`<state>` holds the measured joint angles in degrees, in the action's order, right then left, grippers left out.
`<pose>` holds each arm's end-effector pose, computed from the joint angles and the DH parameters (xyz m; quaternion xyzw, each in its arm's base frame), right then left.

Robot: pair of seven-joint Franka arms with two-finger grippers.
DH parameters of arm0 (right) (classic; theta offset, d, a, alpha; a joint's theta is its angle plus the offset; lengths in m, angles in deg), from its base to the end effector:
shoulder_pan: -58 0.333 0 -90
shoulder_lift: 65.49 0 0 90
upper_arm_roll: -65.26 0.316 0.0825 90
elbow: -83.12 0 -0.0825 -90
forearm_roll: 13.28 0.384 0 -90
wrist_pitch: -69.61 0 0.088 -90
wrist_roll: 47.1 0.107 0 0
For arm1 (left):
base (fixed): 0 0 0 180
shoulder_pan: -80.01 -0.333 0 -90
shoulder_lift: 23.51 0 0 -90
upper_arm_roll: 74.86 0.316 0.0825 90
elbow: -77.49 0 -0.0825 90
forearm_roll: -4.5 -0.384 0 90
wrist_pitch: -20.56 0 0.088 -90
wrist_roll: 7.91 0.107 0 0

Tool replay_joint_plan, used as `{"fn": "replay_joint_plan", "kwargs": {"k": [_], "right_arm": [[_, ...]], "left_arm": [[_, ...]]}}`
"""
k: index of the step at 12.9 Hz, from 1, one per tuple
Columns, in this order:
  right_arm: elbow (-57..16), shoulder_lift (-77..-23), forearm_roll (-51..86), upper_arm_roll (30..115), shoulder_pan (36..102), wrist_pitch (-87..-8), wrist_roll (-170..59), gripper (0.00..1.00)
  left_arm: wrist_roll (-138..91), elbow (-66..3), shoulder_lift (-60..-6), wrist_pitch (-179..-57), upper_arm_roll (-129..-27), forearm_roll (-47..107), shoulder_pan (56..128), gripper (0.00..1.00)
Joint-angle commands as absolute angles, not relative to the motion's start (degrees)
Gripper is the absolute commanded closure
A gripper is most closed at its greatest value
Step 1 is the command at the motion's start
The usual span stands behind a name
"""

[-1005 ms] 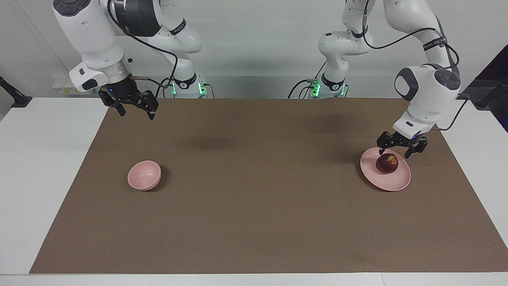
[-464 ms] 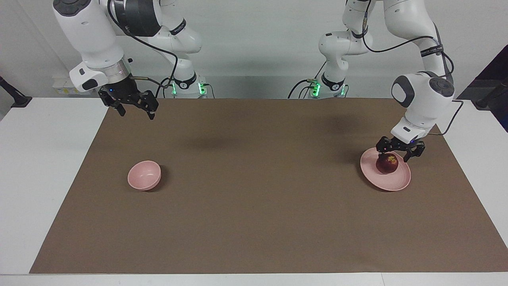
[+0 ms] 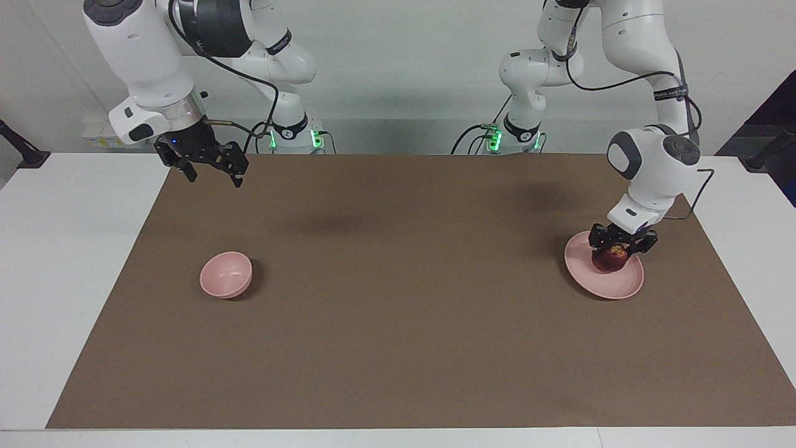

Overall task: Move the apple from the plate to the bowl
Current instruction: 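Reach the left gripper to the red apple on the plate and grasp it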

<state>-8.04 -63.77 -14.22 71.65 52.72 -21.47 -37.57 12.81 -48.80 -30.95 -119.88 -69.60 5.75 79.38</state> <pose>0.5641 0.0083 0.5999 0.9972 -0.0731 -0.0149 0.0079 0.5542 0.0567 0.3341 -0.9908 0.1216 -0.0576 0.0121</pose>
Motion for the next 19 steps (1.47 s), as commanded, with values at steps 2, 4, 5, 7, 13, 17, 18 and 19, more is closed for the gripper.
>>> {"fn": "replay_joint_plan", "kwargs": {"k": [2, 4, 5, 7, 13, 17, 18, 19], "right_arm": [[-7.67, -64.08, -12.93, 72.20, 52.55, -20.74, -39.54, 0.00], [-8.72, -64.43, -12.23, 72.20, 52.55, -21.27, -38.58, 0.00], [-9.42, -64.78, -11.01, 72.20, 52.55, -21.53, -37.27, 0.00], [-10.83, -64.96, -8.72, 72.20, 52.46, -20.83, -30.70, 0.00], [-15.58, -64.18, 4.36, 72.20, 54.39, -20.91, -9.16, 0.00], [-18.74, -59.17, 16.48, 72.20, 58.07, -27.05, 1.12, 0.00], [-19.44, -58.73, 19.38, 72.20, 58.78, -28.98, 3.76, 0.00], [-20.75, -58.37, 22.63, 72.20, 59.31, -31.09, 5.35, 0.00]], "left_arm": [[13.71, -48.64, -29.75, -120.77, -69.94, 6.44, 79.48, 1.00], [13.71, -47.67, -29.05, -118.58, -70.64, 6.44, 79.66, 1.00], [13.71, -47.32, -27.91, -117.52, -70.90, 6.44, 79.75, 1.00], [13.45, -47.22, -25.98, -117.42, -71.43, 6.44, 81.32, 1.00], [13.10, -44.94, -19.65, -107.24, -76.35, 23.28, 83.00, 1.00], [11.08, -44.24, -19.64, -106.61, -80.21, 39.01, 82.92, 1.00], [10.72, -44.24, -19.55, -106.53, -80.83, 42.61, 83.00, 1.00], [10.72, -44.24, -19.47, -105.74, -81.36, 46.39, 82.92, 1.00]]}}
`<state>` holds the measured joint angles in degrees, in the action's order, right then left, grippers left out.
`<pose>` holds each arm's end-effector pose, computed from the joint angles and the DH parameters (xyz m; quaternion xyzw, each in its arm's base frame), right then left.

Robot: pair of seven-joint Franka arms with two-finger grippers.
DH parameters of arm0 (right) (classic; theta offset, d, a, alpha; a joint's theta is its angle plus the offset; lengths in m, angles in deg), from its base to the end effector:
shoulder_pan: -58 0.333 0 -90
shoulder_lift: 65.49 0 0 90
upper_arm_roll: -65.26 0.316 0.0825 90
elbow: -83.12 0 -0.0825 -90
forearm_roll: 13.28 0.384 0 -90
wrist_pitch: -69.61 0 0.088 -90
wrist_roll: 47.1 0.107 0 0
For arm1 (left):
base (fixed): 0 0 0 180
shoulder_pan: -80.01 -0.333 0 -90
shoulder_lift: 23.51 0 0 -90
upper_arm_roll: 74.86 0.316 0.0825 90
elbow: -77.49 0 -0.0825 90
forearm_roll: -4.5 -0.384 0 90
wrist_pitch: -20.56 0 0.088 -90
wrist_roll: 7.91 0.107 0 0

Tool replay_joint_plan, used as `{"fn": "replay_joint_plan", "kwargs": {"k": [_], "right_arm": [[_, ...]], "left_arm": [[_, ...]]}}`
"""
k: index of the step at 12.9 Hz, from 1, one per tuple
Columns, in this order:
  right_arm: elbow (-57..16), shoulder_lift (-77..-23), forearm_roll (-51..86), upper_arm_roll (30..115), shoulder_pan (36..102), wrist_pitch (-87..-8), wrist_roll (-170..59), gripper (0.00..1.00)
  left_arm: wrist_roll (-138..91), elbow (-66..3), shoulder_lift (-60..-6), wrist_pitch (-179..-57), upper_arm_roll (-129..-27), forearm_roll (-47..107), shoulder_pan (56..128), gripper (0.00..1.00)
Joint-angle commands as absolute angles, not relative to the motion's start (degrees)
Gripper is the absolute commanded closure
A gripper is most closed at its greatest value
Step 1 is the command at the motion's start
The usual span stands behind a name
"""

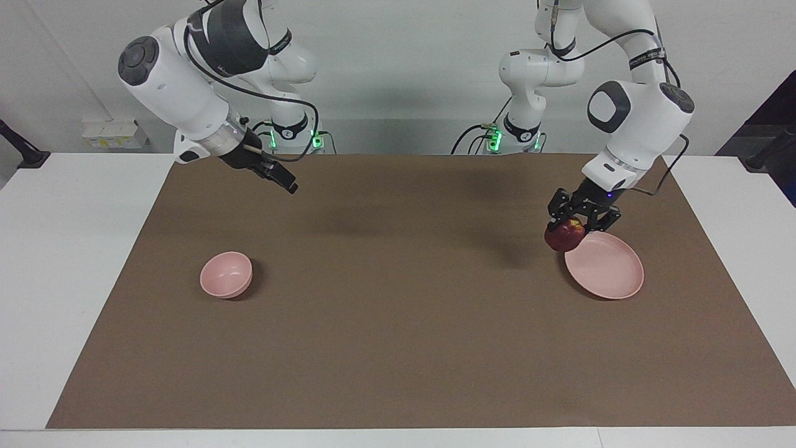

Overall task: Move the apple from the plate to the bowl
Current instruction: 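Lift the apple with the left gripper while the right gripper approaches it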

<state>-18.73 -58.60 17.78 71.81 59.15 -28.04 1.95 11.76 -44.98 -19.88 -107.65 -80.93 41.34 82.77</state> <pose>0.5686 0.1234 0.4836 -0.8741 0.3948 0.2089 0.1910 0.5363 -0.1020 0.4543 0.9603 -0.0639 0.1022 0.2517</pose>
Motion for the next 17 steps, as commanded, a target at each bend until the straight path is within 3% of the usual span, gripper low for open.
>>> {"fn": "replay_joint_plan", "kwargs": {"k": [1, 8, 14, 17], "right_arm": [[-22.42, -58.28, 27.80, 72.20, 59.32, -32.94, 6.06, 0.00], [-27.36, -55.30, 54.09, 72.20, 65.81, -49.10, 11.42, 0.00], [-26.31, -51.52, 73.26, 72.20, 72.05, -58.08, 11.34, 0.00], [-25.69, -51.51, 75.57, 72.29, 73.99, -58.27, 10.82, 0.00]], "left_arm": [[10.72, -44.24, -19.38, -104.60, -81.89, 50.00, 82.92, 1.00], [10.72, -44.94, -17.80, -100.29, -84.26, 67.32, 83.00, 1.00], [10.72, -45.03, -17.35, -104.66, -89.71, 76.03, 82.92, 1.00], [10.72, -44.15, -18.14, -108.71, -92.09, 77.88, 82.83, 1.00]]}}
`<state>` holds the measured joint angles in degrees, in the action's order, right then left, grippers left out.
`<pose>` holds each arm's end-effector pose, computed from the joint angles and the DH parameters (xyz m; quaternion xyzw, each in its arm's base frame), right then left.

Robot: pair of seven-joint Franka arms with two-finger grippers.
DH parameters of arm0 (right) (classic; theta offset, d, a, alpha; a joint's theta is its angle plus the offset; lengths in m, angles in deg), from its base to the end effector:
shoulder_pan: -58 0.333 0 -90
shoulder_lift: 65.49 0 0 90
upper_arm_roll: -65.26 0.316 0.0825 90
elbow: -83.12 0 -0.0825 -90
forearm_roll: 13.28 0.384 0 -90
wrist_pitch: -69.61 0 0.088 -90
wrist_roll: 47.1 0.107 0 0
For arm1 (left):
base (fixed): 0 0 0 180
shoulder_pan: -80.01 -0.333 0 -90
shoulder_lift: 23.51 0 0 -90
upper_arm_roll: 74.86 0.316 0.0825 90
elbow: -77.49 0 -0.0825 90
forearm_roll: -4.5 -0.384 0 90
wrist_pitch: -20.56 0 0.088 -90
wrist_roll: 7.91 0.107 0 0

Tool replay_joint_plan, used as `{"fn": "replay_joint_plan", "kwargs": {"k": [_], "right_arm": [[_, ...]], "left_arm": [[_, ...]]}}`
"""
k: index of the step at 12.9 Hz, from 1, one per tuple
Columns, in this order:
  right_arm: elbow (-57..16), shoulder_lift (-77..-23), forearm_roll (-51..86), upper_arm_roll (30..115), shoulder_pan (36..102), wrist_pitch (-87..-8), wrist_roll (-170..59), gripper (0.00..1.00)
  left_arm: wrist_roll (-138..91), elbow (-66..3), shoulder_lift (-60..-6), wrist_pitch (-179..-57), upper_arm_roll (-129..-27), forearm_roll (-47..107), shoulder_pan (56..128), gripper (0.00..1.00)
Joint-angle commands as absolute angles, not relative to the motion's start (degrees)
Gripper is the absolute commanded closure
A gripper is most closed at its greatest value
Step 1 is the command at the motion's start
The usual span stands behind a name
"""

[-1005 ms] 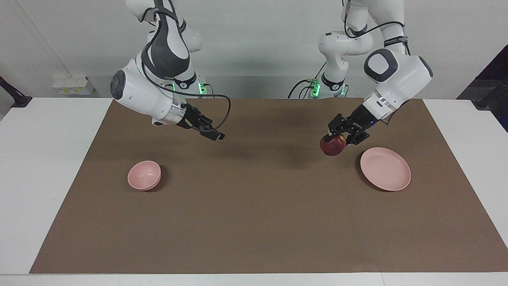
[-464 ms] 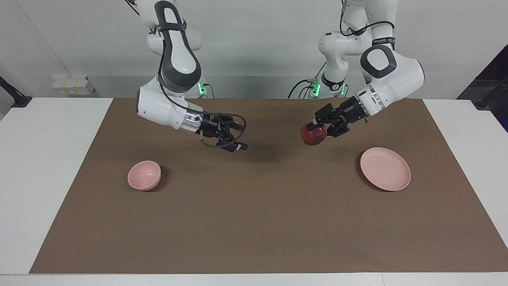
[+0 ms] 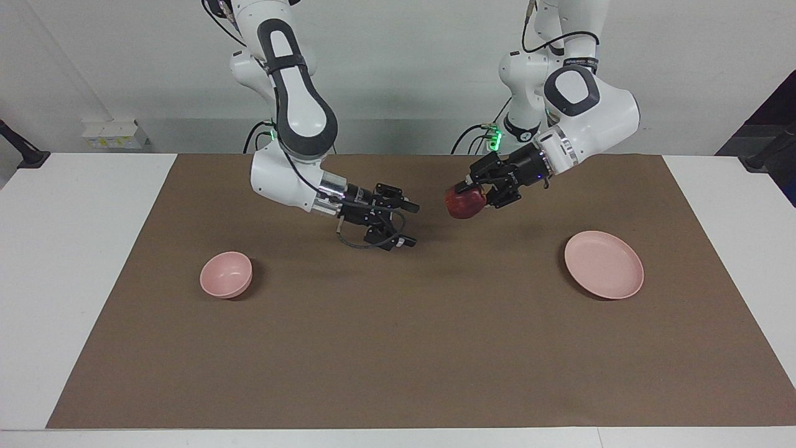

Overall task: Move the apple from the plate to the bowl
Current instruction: 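Grasp the apple with the right gripper while the left gripper releases it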

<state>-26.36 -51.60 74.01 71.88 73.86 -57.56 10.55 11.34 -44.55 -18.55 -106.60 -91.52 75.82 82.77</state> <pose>0.5749 0.2682 0.4041 -0.5606 0.5968 0.3540 0.4520 0.5078 -0.2146 0.4803 0.8721 0.0229 0.0733 0.4832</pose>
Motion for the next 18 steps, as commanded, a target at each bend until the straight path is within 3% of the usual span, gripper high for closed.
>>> {"fn": "replay_joint_plan", "kwargs": {"k": [1, 18], "right_arm": [[-25.86, -51.69, 75.66, 72.29, 75.13, -58.01, 10.29, 0.00], [-24.81, -53.18, 75.84, 72.64, 76.90, -57.30, 9.23, 0.00]], "left_arm": [[10.72, -43.97, -18.32, -109.85, -92.52, 78.50, 82.74, 1.00], [7.56, -43.71, -18.67, -112.50, -96.48, 78.07, 82.92, 1.00]]}}
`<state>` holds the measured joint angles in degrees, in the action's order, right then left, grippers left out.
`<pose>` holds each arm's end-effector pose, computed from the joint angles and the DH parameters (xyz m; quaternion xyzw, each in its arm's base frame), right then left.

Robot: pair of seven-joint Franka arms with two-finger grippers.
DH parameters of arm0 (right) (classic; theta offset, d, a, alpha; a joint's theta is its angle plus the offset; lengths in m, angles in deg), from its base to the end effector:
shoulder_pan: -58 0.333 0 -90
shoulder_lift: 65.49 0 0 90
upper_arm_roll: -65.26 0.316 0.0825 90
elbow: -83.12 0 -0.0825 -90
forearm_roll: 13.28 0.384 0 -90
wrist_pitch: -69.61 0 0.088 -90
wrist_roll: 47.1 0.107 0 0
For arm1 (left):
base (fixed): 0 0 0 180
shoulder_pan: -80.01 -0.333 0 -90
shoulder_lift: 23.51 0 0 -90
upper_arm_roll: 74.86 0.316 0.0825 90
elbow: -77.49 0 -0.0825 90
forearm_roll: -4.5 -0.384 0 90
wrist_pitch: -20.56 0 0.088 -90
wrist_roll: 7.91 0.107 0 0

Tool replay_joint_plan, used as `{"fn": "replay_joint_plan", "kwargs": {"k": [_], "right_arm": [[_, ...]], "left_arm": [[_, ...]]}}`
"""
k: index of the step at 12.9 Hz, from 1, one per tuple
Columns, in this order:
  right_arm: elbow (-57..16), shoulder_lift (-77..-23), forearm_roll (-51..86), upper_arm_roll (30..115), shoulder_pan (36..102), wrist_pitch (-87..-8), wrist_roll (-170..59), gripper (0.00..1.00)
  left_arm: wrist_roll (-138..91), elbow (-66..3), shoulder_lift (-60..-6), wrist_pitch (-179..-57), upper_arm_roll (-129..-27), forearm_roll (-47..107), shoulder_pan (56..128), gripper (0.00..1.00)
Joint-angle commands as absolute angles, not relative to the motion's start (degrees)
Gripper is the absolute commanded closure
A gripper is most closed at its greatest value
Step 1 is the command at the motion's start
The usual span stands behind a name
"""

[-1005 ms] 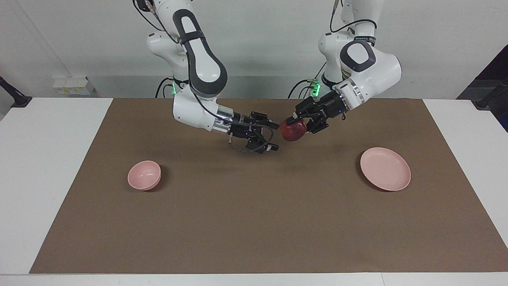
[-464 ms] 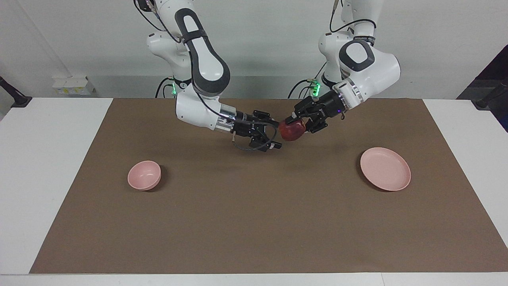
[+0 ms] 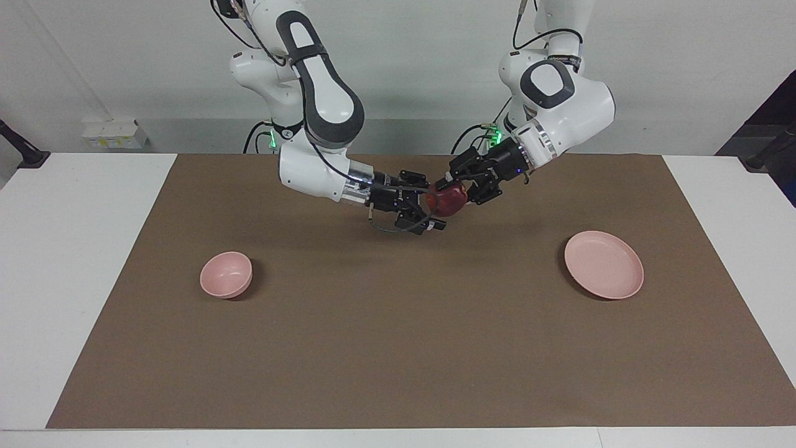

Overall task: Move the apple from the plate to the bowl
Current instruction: 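Grasp the apple with the right gripper while the left gripper releases it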

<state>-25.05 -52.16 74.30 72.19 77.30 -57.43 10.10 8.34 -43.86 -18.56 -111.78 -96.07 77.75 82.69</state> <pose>0.5598 0.3069 0.4215 -0.5822 0.5668 0.3642 0.4552 0.4997 -0.2466 0.4881 0.8694 0.0411 0.0824 0.4855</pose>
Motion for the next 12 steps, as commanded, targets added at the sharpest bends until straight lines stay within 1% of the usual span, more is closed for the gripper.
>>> {"fn": "replay_joint_plan", "kwargs": {"k": [1, 2, 3, 4, 5, 7, 8, 9, 10, 11, 12], "right_arm": [[-24.81, -53.36, 75.75, 72.64, 76.90, -57.21, 9.23, 0.00], [-24.81, -53.62, 75.75, 72.64, 76.90, -57.21, 9.23, 0.00], [-24.81, -53.80, 75.75, 72.64, 76.90, -57.21, 9.23, 0.26], [-24.81, -53.80, 75.58, 72.64, 76.90, -57.39, 9.32, 0.89], [-24.55, -53.63, 74.36, 72.64, 76.98, -57.56, 9.32, 1.00], [-24.55, -53.54, 73.64, 72.64, 77.07, -57.74, 9.23, 1.00], [-24.55, -53.54, 73.64, 72.64, 77.07, -57.83, 9.32, 1.00], [-24.55, -53.54, 73.55, 72.64, 77.07, -58.00, 9.32, 1.00], [-24.46, -53.45, 73.38, 72.64, 77.07, -58.09, 9.41, 1.00], [-24.55, -53.36, 72.59, 72.56, 76.98, -58.09, 9.41, 1.00], [-24.46, -53.27, 70.76, 72.56, 76.81, -58.27, 9.41, 1.00]], "left_arm": [[7.38, -43.71, -18.59, -112.50, -96.48, 77.98, 82.92, 1.00], [6.86, -43.71, -18.59, -112.42, -96.57, 77.81, 82.92, 1.00], [6.59, -43.71, -18.59, -112.41, -96.57, 77.81, 82.92, 1.00], [6.07, -43.71, -18.67, -112.41, -96.57, 77.81, 82.92, 1.00], [5.71, -43.71, -18.59, -112.41, -96.57, 77.81, 82.92, 1.00], [5.36, -43.62, -18.59, -112.33, -96.57, 77.81, 82.83, 1.00], [5.27, -43.62, -18.67, -112.41, -96.57, 77.81, 82.91, 0.90], [4.66, -43.62, -18.67, -112.33, -96.57, 77.81, 82.83, 0.68], [4.40, -43.53, -18.67, -112.33, -96.48, 77.72, 82.91, 0.24], [4.31, -43.45, -18.67, -112.50, -96.48, 77.54, 82.92, 0.00], [4.39, -42.92, -19.02, -112.42, -96.48, 77.54, 82.92, 0.00]]}}
